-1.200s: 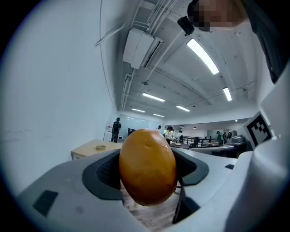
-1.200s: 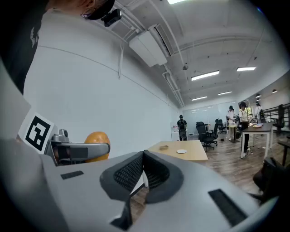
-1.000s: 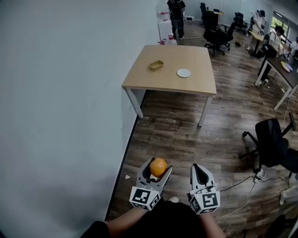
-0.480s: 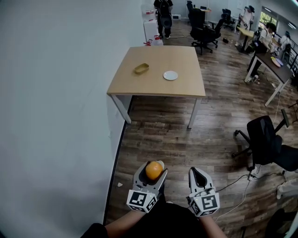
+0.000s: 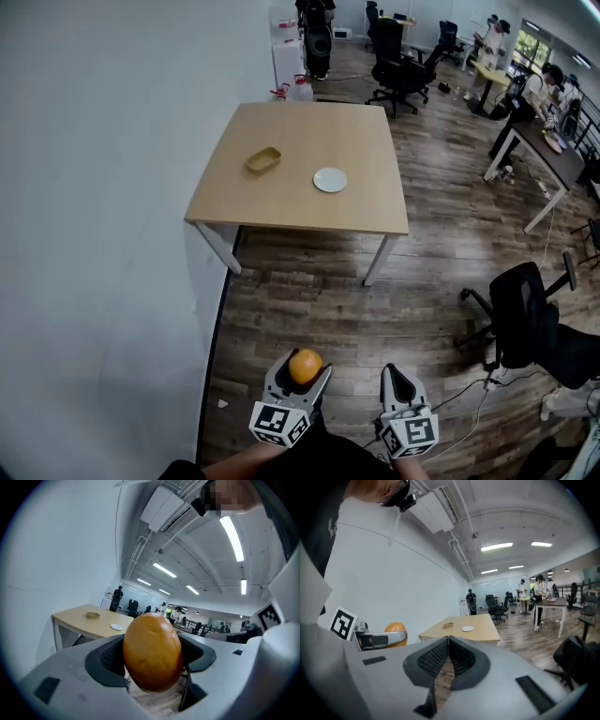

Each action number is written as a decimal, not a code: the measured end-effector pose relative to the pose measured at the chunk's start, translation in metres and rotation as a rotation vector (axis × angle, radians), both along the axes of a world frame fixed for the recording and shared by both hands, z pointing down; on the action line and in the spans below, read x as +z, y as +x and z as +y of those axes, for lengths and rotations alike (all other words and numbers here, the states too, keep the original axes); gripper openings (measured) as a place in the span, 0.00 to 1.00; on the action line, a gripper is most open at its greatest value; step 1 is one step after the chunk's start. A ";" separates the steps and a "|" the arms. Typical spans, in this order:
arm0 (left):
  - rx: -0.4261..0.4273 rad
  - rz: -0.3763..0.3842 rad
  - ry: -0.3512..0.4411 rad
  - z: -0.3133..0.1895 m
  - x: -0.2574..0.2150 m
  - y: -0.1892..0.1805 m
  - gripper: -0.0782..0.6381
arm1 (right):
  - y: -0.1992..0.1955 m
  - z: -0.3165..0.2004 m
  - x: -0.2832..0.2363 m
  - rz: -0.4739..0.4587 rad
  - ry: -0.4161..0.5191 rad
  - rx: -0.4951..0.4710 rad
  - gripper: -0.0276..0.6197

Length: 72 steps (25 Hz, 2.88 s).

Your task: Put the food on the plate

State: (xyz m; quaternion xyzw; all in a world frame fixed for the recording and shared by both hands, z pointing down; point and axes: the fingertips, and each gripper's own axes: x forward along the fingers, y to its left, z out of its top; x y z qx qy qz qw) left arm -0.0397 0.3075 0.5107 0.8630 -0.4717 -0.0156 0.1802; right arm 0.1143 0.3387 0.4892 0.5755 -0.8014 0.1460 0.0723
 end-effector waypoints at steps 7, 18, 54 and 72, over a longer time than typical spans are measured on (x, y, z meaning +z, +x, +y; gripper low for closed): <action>-0.008 -0.018 0.006 -0.121 -0.001 -0.017 0.56 | 0.004 -0.115 -0.006 0.027 0.032 0.077 0.14; -0.009 0.004 0.037 -0.238 -0.020 -0.053 0.56 | 0.005 -0.215 -0.055 0.100 0.161 0.213 0.14; -0.078 -0.076 0.019 -0.569 0.022 0.011 0.56 | 0.033 -0.578 -0.020 0.050 0.140 -0.040 0.14; -0.089 -0.289 -0.325 -0.698 0.207 0.061 0.56 | 0.051 -0.692 0.042 0.028 -0.006 -0.187 0.14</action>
